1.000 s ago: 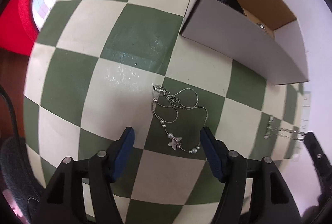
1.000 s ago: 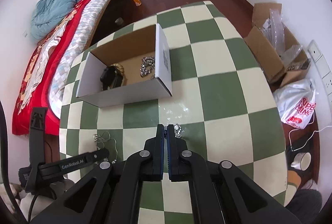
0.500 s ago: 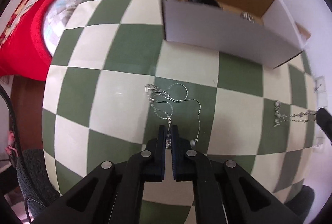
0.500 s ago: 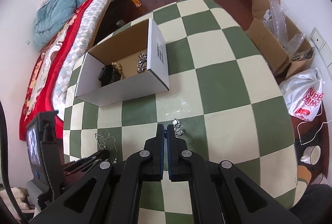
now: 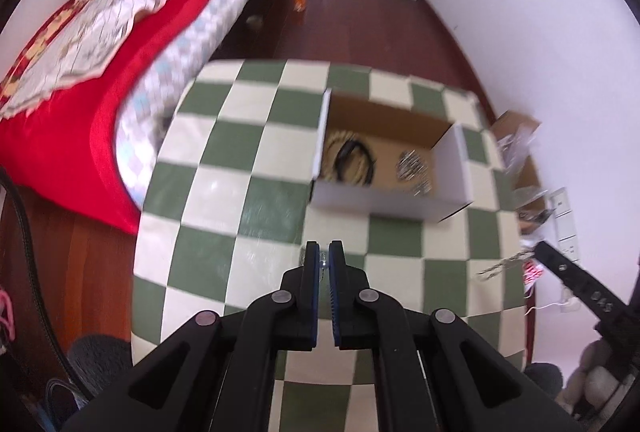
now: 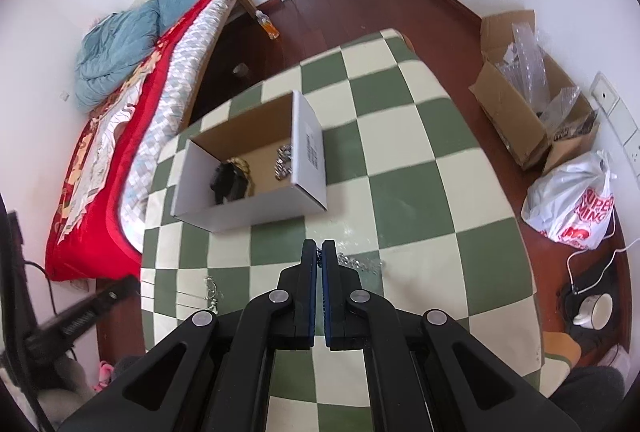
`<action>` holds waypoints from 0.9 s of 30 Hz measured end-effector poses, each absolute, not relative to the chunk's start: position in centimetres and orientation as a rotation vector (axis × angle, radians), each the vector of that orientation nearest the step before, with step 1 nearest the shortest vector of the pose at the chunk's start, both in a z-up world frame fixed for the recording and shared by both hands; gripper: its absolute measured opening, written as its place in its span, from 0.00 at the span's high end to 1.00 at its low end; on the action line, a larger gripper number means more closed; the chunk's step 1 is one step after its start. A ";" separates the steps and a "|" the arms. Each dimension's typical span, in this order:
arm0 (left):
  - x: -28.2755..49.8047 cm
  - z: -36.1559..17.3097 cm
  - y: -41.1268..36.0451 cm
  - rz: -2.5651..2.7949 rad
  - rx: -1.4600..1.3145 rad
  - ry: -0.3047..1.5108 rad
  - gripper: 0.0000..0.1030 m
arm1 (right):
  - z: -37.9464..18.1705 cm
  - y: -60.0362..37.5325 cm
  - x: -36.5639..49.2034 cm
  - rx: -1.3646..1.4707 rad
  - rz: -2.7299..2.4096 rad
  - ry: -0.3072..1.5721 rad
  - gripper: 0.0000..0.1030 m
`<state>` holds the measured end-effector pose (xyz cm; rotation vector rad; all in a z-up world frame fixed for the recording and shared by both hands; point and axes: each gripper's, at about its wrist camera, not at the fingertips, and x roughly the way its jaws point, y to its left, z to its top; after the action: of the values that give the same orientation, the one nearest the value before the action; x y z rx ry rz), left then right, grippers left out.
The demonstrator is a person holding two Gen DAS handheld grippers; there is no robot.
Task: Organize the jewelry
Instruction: 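Lift the butterfly necklace with the left tool while the right tool raises the disc bracelet, then carry both pieces over the white box and open both tools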
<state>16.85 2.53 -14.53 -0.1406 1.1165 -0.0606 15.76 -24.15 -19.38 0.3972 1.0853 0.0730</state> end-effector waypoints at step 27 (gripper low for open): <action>26.9 -0.3 -1.3 -0.334 -0.139 0.894 0.98 | -5.4 -18.3 22.7 0.291 0.253 0.958 0.98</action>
<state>26.92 -1.34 -0.30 -0.1391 0.8939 -0.3344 22.65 -18.27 -5.38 0.2911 0.9578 0.2534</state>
